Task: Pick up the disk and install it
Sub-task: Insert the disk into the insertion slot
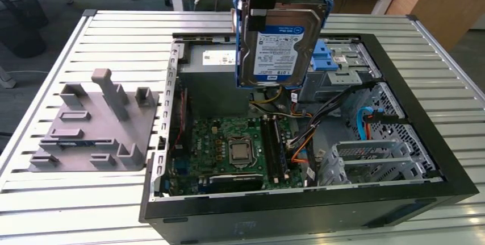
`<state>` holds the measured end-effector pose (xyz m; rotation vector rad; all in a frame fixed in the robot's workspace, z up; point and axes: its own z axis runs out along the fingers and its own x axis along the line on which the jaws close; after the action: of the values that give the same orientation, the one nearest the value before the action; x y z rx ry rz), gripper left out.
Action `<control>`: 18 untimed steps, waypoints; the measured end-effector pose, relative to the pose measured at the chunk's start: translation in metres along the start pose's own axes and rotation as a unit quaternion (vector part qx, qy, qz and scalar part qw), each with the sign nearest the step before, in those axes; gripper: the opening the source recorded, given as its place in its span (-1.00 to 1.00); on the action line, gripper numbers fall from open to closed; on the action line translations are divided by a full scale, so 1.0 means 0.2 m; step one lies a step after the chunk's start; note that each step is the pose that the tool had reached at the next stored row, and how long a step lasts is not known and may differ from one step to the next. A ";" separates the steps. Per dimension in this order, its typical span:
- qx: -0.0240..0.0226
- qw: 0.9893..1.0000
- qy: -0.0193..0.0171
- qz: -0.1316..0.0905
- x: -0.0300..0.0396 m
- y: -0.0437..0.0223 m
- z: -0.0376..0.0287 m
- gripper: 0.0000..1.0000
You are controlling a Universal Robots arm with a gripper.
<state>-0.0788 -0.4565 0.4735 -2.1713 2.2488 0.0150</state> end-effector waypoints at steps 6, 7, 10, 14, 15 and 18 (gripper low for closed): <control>0.000 1.000 0.000 0.000 0.000 0.000 0.000 -0.27; 0.000 1.000 0.000 0.000 0.000 0.000 0.000 -0.27; 0.000 1.000 0.000 0.000 0.008 0.000 0.000 -0.27; 0.000 1.000 0.000 0.000 0.070 -0.002 0.000 -0.27; 0.000 1.000 0.000 0.000 0.091 -0.003 0.000 -0.27; 0.000 1.000 0.000 0.000 0.156 -0.005 0.001 -0.27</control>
<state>-0.0788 -0.4877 0.4728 -2.1711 2.2485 0.0149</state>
